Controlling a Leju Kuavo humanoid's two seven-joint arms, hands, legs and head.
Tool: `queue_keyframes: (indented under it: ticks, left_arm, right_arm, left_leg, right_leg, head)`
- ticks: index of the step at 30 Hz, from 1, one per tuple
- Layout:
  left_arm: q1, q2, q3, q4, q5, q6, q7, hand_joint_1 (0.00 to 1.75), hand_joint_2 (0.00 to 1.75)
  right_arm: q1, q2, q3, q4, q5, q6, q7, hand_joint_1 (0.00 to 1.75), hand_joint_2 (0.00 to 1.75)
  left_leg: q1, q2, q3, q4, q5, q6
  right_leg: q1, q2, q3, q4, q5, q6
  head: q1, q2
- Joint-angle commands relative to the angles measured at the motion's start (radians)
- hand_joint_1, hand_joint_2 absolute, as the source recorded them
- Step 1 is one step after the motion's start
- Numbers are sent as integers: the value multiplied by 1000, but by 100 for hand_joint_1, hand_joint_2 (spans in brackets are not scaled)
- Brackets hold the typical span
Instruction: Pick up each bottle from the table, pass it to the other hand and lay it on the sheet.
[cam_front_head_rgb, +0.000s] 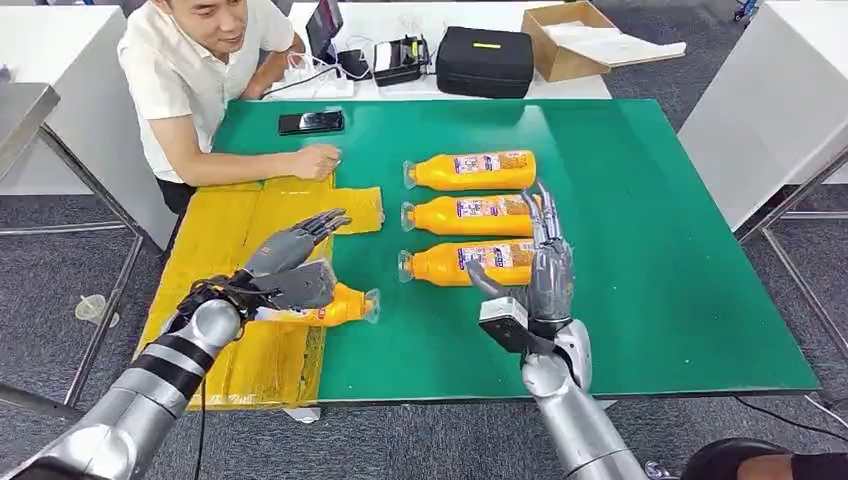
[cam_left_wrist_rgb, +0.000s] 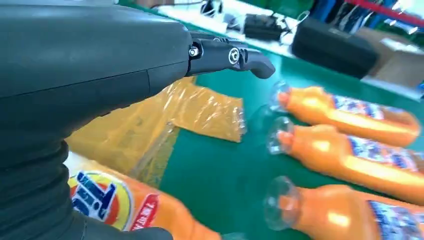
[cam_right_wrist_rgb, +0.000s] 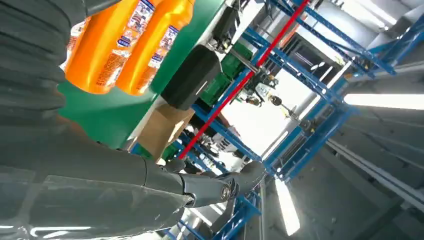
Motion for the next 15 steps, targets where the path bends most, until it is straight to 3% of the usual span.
queue_keyframes:
  ticks: [1, 4, 6, 8, 13, 15]
  left_arm:
    - [-22, 66, -83, -64, 4, -49, -3, 0, 175]
    - [-10, 83, -87, -106, 11, -42, -4, 0, 175]
    - [32, 81, -55, -154, 32, -25, 3, 0, 175]
    - [78, 80, -33, -201, 41, -11, 0, 0, 175]
    - [77, 78, -32, -199, 42, -11, -1, 0, 175]
    - [106, 51, 4, -211, 77, 4, -18, 0, 175]
  right_arm:
    - [-34, -26, 4, 64, 0, 13, -4, 0, 175]
    - [-35, -41, 0, 79, 48, -3, 22, 0, 175]
    - [-89, -110, 49, 188, 218, 60, 205, 0, 175]
    - [-134, -139, 35, 291, 224, 58, 168, 0, 175]
    - [-134, -134, 35, 289, 222, 59, 163, 0, 175]
    - [-141, -147, 37, 303, 252, 71, 207, 0, 175]
  left_leg:
    - [1, 2, 1, 1, -1, 0]
    - [2, 3, 2, 1, -2, 0]
    - [2, 3, 2, 1, -2, 0]
    - [1, 3, 2, 0, -1, 0]
    - [2, 2, 1, 1, -1, 0]
    - [2, 0, 0, 2, -1, 0]
  right_leg:
    - [2, 1, 1, 0, 0, -3]
    - [3, 1, 2, 0, 0, -5]
    - [3, 0, 3, 0, -1, -4]
    - [1, 1, 2, -1, 0, -2]
    - [2, 0, 3, -1, 0, -4]
    - [2, -1, 2, 0, 0, -5]
  head:
    - [0, 0]
    - [0, 0]
    - [0, 0]
    - [0, 0]
    - [0, 0]
    - [0, 0]
